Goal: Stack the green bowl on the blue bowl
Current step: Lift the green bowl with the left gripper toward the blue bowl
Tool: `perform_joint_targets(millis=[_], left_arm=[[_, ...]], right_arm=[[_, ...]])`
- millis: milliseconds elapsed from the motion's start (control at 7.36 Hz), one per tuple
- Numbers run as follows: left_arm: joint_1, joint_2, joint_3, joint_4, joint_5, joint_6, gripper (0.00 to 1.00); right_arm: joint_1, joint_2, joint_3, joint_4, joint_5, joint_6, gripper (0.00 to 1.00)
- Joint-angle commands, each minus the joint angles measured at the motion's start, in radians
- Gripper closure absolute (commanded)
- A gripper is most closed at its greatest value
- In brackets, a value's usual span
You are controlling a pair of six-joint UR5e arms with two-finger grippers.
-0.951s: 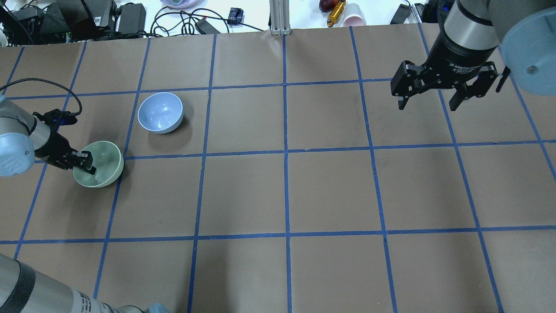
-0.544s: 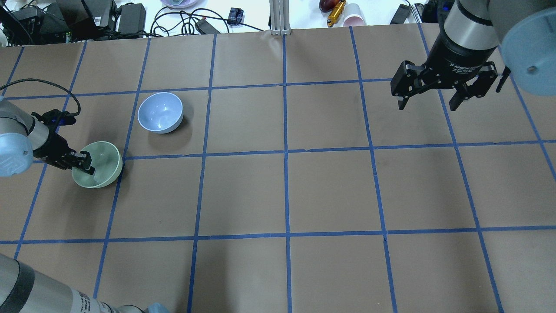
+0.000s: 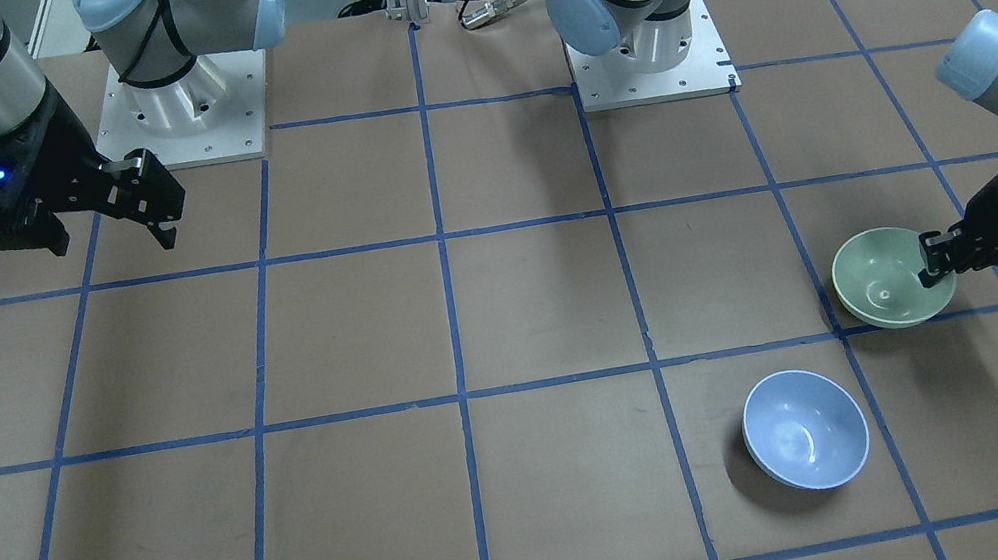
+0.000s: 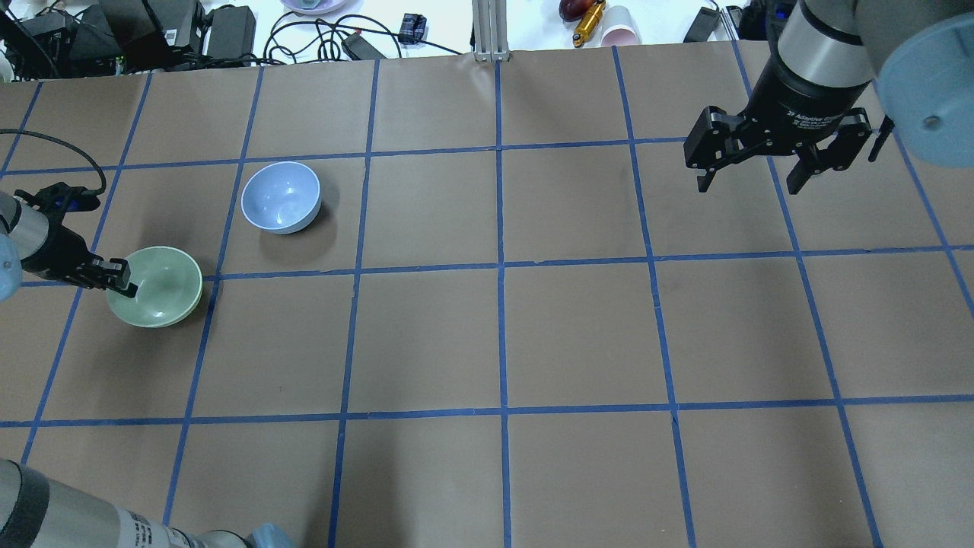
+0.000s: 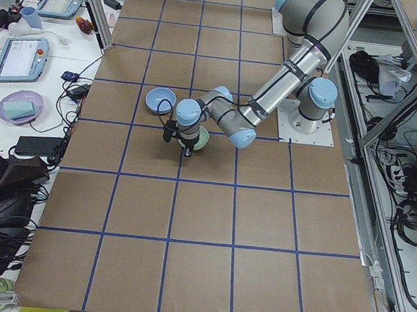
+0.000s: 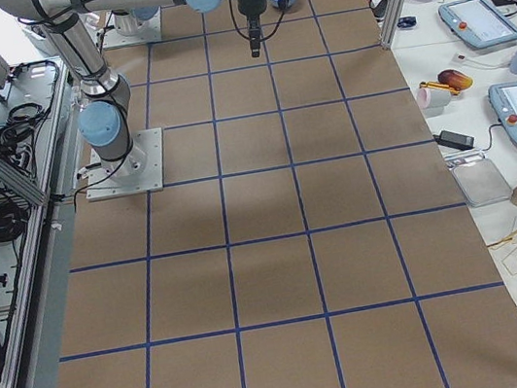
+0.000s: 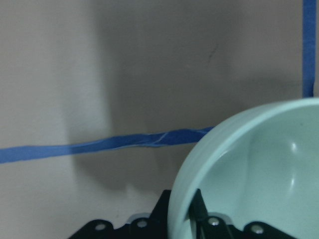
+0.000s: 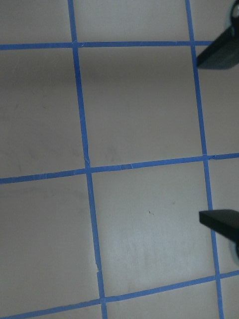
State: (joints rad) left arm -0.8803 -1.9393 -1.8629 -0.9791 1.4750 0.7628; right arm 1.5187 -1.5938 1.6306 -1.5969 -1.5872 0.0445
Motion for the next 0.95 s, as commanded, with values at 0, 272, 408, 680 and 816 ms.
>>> perform_joint_targets(millis=[0,272,408,680,816], left_arm=[[-0.005,0.043,0.066,-0.108,-0.041,0.000,0.95],[-0.012,0.062,0.146,-0.214,-0.084,-0.003,0.95],[-0.019,0.065,0.195,-0.269,-0.117,-0.011,0.95],[-0.037,0.046,0.273,-0.363,-0.172,-0.034,0.95],[-0.064,0.037,0.278,-0.362,-0.182,-0.083,0.95]], right_arm=[[0.000,0.000,0.000,0.000,0.000,0.000,0.00],[0.000,0.000,0.000,0.000,0.000,0.000,0.00],[0.000,0.000,0.000,0.000,0.000,0.000,0.00],[0.000,0.000,0.000,0.000,0.000,0.000,0.00],[0.000,0.000,0.000,0.000,0.000,0.000,0.00]])
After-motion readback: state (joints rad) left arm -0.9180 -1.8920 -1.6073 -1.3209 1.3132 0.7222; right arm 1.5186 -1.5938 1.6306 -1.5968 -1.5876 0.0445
